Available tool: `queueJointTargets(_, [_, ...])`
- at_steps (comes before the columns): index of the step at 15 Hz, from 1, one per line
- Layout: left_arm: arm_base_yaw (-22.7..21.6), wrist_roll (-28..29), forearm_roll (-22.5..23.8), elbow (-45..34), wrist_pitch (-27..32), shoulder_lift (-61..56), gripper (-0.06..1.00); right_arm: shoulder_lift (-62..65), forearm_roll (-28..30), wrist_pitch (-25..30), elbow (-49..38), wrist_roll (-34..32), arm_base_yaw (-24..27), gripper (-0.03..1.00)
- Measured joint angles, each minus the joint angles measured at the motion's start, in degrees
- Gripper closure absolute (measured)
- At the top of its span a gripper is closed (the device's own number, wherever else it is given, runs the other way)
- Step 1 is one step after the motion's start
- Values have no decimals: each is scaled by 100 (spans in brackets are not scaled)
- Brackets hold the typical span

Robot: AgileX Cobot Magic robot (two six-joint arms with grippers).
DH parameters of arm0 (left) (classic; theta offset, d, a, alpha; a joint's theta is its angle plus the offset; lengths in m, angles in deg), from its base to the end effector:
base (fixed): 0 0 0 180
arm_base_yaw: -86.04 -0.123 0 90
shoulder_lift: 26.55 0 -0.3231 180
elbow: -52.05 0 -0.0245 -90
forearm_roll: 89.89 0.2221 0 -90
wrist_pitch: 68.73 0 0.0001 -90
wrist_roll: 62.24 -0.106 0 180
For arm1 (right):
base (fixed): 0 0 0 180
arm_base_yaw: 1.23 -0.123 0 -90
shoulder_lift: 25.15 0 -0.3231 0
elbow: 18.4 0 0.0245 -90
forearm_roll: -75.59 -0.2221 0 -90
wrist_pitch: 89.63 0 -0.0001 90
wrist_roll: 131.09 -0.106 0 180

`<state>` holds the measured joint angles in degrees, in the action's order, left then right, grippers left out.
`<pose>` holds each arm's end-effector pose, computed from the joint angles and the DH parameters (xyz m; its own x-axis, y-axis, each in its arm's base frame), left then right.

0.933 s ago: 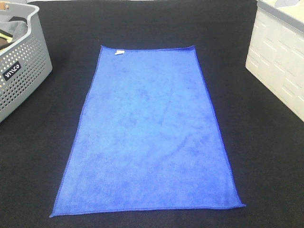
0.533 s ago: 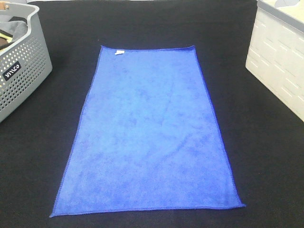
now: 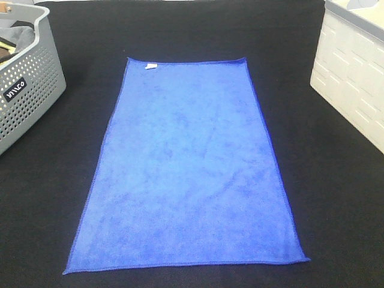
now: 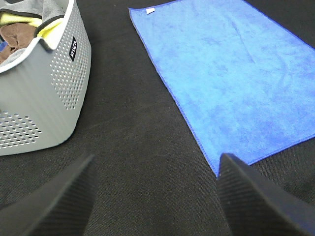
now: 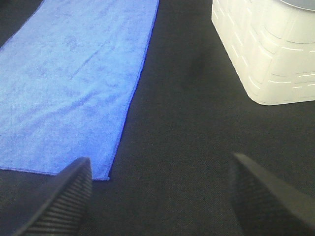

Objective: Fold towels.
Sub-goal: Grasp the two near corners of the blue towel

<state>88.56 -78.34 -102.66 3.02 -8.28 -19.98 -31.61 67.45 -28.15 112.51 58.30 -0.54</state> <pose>-0.0585 -0.0178 0.2609 -0.3863 0.1829 -0.9041 0.2860 0.9556 0.0711 -0.0578 0.0139 0.2577 -0.4391 -0.0895 -0.8940 -0.1417 0.9895 -0.0295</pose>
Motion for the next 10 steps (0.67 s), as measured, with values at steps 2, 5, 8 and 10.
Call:
queueJointTargets(2, [0,0,0,0,0,0,28,0,0,0,0,0,0,24])
queueJointTargets(5, [0,0,0,0,0,0,28,0,0,0,0,0,0,24])
queueJointTargets(8, [0,0,0,0,0,0,28,0,0,0,0,0,0,24])
queueJointTargets(10, [0,0,0,0,0,0,28,0,0,0,0,0,0,24])
